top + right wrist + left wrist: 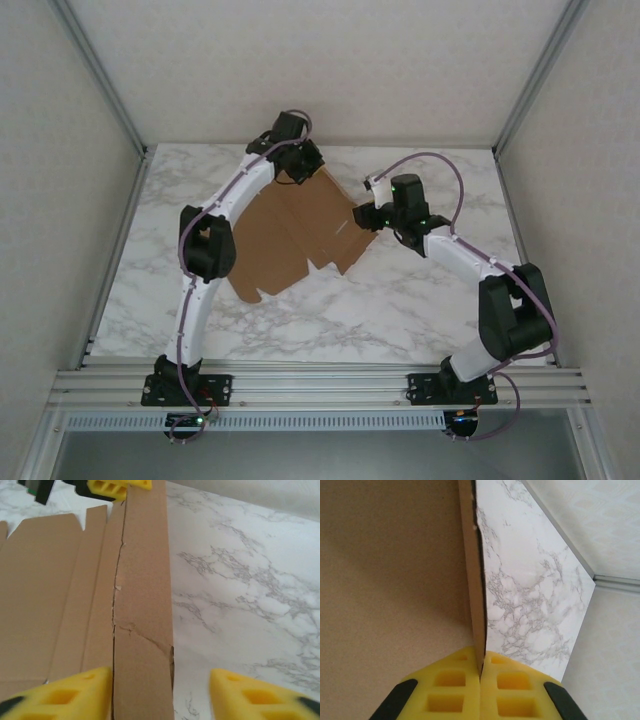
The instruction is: Fold the paper box
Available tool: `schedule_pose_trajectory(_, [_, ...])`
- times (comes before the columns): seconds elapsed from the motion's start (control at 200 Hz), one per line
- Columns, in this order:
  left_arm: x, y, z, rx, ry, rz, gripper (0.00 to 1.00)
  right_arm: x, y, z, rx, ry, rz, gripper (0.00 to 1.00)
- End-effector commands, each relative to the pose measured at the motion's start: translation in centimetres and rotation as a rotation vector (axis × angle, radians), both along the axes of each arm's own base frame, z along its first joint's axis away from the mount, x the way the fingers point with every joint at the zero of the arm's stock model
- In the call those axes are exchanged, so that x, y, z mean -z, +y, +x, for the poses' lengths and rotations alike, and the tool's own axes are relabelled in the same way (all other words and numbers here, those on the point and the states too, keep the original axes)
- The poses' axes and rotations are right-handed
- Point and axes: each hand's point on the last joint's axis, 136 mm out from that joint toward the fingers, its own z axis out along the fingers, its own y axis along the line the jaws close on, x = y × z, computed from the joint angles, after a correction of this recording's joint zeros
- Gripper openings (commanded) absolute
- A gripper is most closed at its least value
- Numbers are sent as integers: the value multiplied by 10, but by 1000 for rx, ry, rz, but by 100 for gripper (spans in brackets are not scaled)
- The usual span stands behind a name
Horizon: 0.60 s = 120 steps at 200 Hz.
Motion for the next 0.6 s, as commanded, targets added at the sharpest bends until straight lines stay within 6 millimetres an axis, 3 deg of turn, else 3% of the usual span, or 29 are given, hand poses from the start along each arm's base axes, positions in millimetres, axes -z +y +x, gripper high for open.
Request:
schedule_pose_trajectory(0.0, [-20, 4, 4, -21, -39, -40, 0, -52, 10, -8, 1, -27, 168, 60])
schedule_pose_trajectory(0.155, [-39, -2, -2, -9, -105, -131, 0, -84, 11, -17, 27, -10, 289, 58])
schedule_pose_trajectory(0.255, [-59, -5, -6, -10, -182, -219, 0, -99, -6, -9, 183, 30, 344, 54])
schedule_pose_trajectory(0.365, [-81, -1, -12, -38, -278, -291, 0, -94, -24, -2, 343, 207, 422, 44])
schedule_pose_trajectory(0.501, [-96, 15, -16, -125, -329, -381, 0, -85, -6, -9, 326, 422, 518, 45])
schedule_pose_trajectory(0.596, [-104, 28, -22, -211, -358, -455, 0, -80, 2, -17, 302, 469, 543, 43])
